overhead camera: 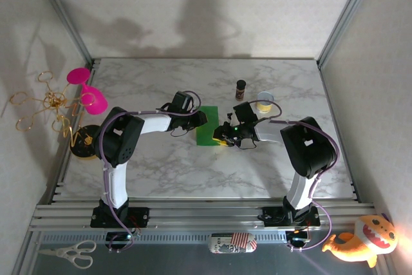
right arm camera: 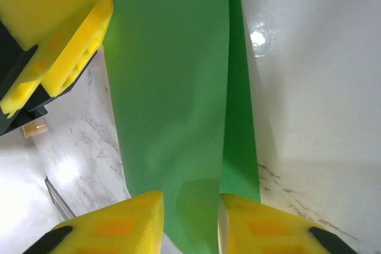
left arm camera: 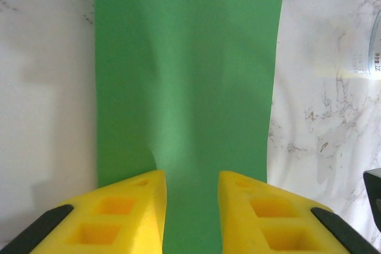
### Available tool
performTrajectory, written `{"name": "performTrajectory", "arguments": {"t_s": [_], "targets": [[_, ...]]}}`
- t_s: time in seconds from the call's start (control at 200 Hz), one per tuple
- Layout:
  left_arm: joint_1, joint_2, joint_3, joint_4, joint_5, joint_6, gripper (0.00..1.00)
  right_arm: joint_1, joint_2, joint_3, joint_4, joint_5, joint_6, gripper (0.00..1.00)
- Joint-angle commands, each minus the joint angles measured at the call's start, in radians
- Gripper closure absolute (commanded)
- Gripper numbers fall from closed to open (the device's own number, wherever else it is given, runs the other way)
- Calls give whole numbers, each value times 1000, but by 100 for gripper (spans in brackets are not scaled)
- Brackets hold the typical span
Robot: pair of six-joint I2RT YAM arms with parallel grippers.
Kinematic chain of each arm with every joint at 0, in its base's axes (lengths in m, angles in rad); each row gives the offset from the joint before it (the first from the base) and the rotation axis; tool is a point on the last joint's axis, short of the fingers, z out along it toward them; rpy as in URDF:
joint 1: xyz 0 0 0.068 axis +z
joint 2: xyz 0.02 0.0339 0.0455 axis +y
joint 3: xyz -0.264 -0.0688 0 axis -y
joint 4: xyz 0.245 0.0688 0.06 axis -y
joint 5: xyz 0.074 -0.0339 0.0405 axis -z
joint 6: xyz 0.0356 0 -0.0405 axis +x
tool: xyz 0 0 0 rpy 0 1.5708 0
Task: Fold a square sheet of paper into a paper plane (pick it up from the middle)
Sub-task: Fold the triangle a second time at the center of the table.
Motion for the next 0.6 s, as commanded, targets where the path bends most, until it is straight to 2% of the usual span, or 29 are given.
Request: {"name": "performTrajectory", "arguments": {"t_s": [0.0,0.095,0.245,0.591], "targets": [[3,44,-29,-52,-31,-3,71,5,-20,-19,8,29,40,73],[3,42,-31,-50,-30,-3,71,5,-37,-22,-10,80,55,77],[3,39,-30,-51,-28,-2,71,5,-47,-28,6,76,75,81],[3,38,-26,-53,-27,0,71,4,-59,-34,-1,76,80,83]]}}
